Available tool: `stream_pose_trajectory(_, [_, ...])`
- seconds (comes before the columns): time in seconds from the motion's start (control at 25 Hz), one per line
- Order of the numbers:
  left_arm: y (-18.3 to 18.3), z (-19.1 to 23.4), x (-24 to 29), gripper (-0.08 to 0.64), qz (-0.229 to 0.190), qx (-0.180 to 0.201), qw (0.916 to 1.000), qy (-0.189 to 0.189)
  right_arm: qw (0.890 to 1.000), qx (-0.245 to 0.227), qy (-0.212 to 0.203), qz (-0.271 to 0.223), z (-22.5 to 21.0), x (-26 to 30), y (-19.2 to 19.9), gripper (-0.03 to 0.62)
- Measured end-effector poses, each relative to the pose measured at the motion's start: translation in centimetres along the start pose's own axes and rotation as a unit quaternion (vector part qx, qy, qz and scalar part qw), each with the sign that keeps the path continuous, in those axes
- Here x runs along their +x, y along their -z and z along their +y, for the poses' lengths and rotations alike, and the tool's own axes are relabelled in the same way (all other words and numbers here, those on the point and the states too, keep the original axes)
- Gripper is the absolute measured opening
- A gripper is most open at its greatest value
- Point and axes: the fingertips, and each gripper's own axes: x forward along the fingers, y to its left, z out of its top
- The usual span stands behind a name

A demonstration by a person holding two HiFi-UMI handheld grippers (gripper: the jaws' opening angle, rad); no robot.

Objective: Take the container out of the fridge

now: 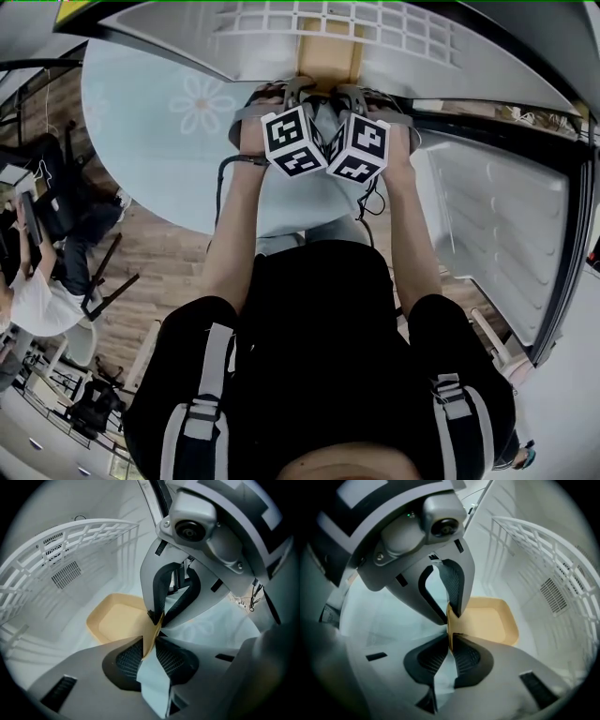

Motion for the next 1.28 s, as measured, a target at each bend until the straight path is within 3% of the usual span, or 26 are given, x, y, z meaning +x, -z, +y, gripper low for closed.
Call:
stream_pose_trajectory(0.24, [-0.2,-1.6,-1.8,0.075,-0.008,0.012,0.9999,0.007,1.0,-0.002,0.006,0.001,1.5,-1.6,-0.6,0.035])
stream_pose_trajectory(0.48, [0.5,-3.4,-5.0,0.066,-0.013,0.026,0.9996,0.005,0.999,0.03,0.011,-0.013,4.0,-3.6,-1.8,0.04])
stream_pose_trajectory(0.84, [3.2,-7.1,-9.8,0.043,-0.01,0.088,0.996,0.009,1.0,0.026,0.007,-0.017,9.2,-6.3,-4.7,0.037])
stream_pose_trajectory(1.04, [5.2,-10.3,-12.9,0.037,-0.006,0.15,0.9883,0.03,1.0,-0.005,-0.012,-0.017,13.7,-7.7,-6.4,0.021])
stream_pose_trajectory(1.28, [6.8,-12.6,-16.3,0.034,-0.004,0.179,0.9832,0.035,0.999,-0.005,-0.026,-0.021,17.1,-9.6,-8.4,0.017])
